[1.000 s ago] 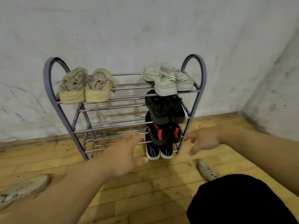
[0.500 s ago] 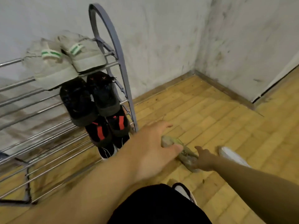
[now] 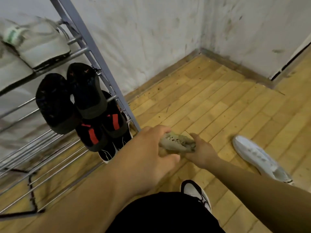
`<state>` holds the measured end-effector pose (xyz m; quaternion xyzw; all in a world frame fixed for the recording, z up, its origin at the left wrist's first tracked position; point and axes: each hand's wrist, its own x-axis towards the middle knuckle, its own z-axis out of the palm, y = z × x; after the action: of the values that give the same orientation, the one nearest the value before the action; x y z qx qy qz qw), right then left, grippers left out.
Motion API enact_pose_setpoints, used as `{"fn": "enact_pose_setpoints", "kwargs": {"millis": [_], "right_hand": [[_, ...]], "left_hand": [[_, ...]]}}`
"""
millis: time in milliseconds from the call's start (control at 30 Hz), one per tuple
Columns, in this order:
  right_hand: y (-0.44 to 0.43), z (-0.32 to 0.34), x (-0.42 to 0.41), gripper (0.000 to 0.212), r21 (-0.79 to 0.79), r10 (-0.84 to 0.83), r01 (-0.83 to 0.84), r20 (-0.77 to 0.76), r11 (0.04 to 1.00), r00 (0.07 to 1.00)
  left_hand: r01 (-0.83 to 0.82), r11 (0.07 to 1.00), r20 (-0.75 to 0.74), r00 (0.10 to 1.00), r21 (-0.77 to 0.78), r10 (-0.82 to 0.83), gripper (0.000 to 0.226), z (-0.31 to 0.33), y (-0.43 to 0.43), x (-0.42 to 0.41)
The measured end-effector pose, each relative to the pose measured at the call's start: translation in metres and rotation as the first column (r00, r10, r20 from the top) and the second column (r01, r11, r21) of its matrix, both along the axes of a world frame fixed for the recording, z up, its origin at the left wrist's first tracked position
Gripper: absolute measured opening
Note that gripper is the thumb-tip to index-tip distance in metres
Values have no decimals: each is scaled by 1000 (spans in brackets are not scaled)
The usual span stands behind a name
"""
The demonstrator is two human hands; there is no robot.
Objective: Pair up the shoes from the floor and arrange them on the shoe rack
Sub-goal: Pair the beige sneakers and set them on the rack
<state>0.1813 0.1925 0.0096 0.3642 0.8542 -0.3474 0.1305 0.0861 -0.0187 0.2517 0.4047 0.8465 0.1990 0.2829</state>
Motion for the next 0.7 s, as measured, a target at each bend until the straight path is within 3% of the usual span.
{"fn": "enact_pose_setpoints", "kwargs": {"millis": [67,200,267,333,400,500,600,700], "right_hand": [[-2,63,-3,104,-135,152,-165,-106,977,983],[-16,203,0,97,-246,337,-455,-401,856,852],[-38,262,-3,96,-227,331,-515,-545,826,771],[-70,308,-12,89,-165,356,-562,-624,811,696],[-112,344,-27,82,-70,463,-634,-622,770,632],[-194,382,-47,88,62,668,-777,-556,626,494],[-292,410,-56,91,199,845,-895,-458,399,275],[-394,416,-53,91,331,930,-928,-365,172,43]], "left_hand": [[-24,1000,-59,998,-12,23,82,5,-4,0],[34,989,-430,898,-145,-94,105,26,-33,-8],[37,984,-479,870,-176,-119,107,46,-61,-13],[-17,995,-473,880,-103,-34,106,74,-99,-17],[-86,996,-494,868,-38,56,102,105,-147,-18],[-205,979,-519,834,22,186,99,144,-236,-8],[-376,921,-497,783,102,375,96,163,-343,22],[-572,803,-422,694,170,583,94,153,-445,74]]}}
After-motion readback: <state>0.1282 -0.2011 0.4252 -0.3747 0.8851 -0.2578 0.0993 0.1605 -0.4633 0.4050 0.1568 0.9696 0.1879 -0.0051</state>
